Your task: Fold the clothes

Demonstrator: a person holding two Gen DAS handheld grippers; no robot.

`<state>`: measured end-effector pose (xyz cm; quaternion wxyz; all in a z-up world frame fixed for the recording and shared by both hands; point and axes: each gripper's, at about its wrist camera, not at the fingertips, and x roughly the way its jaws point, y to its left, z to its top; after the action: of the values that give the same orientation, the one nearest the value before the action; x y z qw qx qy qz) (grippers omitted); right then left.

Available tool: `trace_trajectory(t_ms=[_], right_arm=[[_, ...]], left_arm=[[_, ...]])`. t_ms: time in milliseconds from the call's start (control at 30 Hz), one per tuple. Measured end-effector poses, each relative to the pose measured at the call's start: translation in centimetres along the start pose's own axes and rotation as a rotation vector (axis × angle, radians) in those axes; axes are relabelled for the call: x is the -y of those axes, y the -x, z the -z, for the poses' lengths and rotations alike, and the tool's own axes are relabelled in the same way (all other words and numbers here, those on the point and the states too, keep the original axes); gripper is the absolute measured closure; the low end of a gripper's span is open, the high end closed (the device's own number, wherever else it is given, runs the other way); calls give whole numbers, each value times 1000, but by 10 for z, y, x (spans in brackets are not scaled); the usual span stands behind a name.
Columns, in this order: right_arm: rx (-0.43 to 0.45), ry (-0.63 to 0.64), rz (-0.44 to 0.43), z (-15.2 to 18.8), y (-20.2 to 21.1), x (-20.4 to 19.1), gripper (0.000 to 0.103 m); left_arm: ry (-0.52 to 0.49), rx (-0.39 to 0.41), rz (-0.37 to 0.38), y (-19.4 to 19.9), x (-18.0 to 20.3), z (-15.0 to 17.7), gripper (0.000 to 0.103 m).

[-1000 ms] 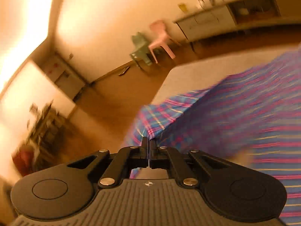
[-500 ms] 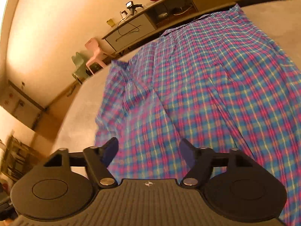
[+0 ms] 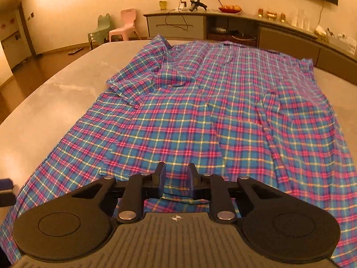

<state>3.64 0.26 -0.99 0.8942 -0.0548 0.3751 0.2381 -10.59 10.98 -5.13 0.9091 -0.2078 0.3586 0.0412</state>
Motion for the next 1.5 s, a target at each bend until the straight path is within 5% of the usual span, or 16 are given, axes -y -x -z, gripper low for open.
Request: trace_trajectory(t_ms=[133, 233, 333, 367, 433, 467, 533, 633, 1000, 1200, 1267, 1333, 1500], right_arm=[[39, 123, -71, 5, 22, -28, 30], [-1, 221, -80, 12, 7, -51, 27], [-19, 229, -43, 10, -12, -53, 49], [-14, 232, -26, 6, -12, -50, 82], [-2, 237, 9, -3, -11, -44, 103], [22, 248, 22, -9, -6, -41, 103], [69, 248, 56, -23, 6, -28, 103], [151, 195, 100, -47, 27, 6, 103], [327, -306, 53, -158, 65, 193, 103], [355, -528, 99, -149, 59, 289, 103], [342, -564, 109, -140, 48, 304, 103], [328, -578, 93, -131, 38, 307, 103], [356, -584, 21, -120, 40, 298, 103]], left_arm=[[-3, 5, 16, 9, 8, 13, 35], [-37, 3, 13, 7, 17, 17, 34], [-57, 3, 11, 6, 20, 19, 35], [-63, 3, 10, 6, 21, 20, 35], [-74, 5, 9, 6, 22, 21, 40], [-83, 4, 9, 4, 23, 21, 44], [-108, 5, 8, 2, 26, 21, 82], [-154, 10, 5, -1, 34, 21, 100], [-433, 148, 67, 21, 94, 31, 102], [-582, 49, 152, -2, 134, 49, 100], [-613, 6, 156, -14, 141, 54, 95], [-628, -31, 166, -19, 145, 54, 76], [-603, -9, 308, 6, 132, 15, 61]])
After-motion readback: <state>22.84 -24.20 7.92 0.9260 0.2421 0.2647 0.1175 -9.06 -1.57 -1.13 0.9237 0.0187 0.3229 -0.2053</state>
